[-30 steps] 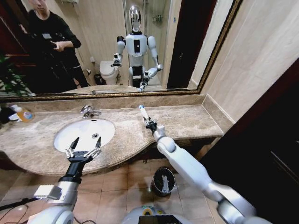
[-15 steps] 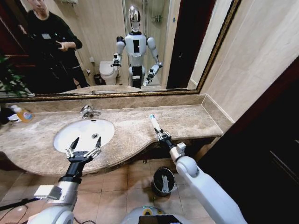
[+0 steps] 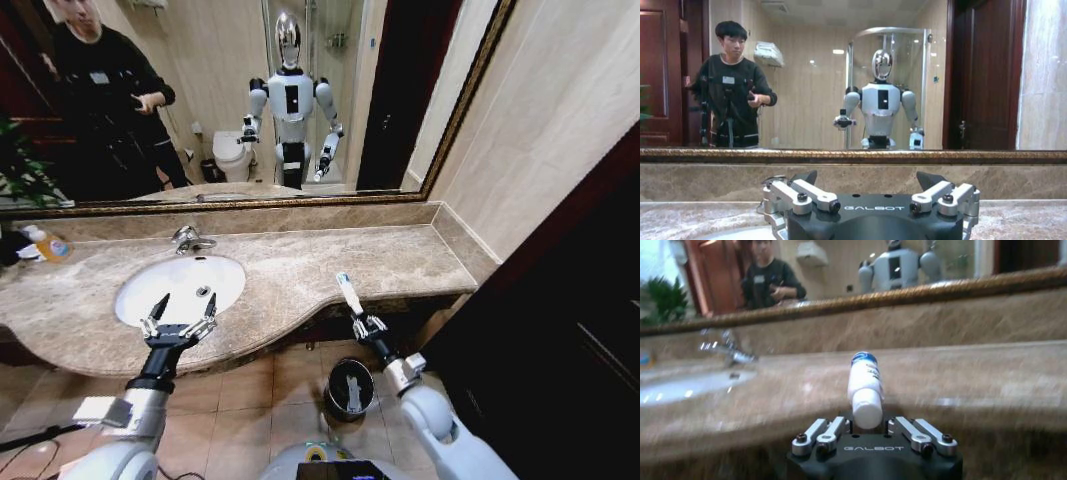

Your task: Pick up the trash from the sink and place it in the trash bin.

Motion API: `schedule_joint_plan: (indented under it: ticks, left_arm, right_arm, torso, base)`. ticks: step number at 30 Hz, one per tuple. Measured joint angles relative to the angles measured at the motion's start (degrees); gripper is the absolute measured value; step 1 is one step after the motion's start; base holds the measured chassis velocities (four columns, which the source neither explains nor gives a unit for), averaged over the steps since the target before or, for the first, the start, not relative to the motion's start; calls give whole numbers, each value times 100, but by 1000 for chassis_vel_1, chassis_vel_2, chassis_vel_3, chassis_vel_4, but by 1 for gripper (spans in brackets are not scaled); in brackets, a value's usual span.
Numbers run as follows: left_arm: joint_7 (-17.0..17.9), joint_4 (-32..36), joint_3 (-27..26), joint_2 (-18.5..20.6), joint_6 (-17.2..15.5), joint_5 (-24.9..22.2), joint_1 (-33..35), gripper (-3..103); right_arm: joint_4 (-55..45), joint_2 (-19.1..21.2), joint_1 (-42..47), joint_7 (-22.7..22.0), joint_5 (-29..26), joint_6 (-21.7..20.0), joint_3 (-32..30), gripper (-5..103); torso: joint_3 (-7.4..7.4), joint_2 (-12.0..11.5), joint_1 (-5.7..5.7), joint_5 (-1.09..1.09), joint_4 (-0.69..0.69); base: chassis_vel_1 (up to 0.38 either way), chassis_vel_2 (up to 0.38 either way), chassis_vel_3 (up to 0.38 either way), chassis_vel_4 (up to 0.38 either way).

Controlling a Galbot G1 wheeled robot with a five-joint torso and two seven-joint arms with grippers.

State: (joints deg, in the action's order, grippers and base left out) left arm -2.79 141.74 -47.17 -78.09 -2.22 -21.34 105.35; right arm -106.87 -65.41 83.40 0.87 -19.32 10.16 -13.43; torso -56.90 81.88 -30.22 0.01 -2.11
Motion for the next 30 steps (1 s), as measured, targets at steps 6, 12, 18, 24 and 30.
schedule_joint_plan:
  ticks: [6,12,18,24,30]
  left_arm:
    - [0,0,0,0,0,0,0,100]
    - [0,0,0,0,0,0,0,100]
    - [0,0,0,0,0,0,0,100]
    - [0,0,0,0,0,0,0,100]
    - [0,0,0,0,0,0,0,100]
  right_arm:
    - [368,-147,408,264,158,447,-97,24]
    - [552,-222,614,272,164,720,-139,24]
    - [1360,-344,551,207,191,891,-85,24]
    - [2420,-424,183,129,211,1048,27,24]
    - [4150,-805,-377,100,399,1416,82,24]
  torso:
    - [0,0,0,0,1]
    - [0,0,0,-1,0]
    - [0,0,0,-1,1]
    - [-1,0,0,-1,0]
    - [-1,0,0,-1,1]
  base:
    - [0,0,0,0]
    - [0,0,0,0]
    - [0,0,0,0]
    - [0,0,0,0]
    - [0,0,0,0]
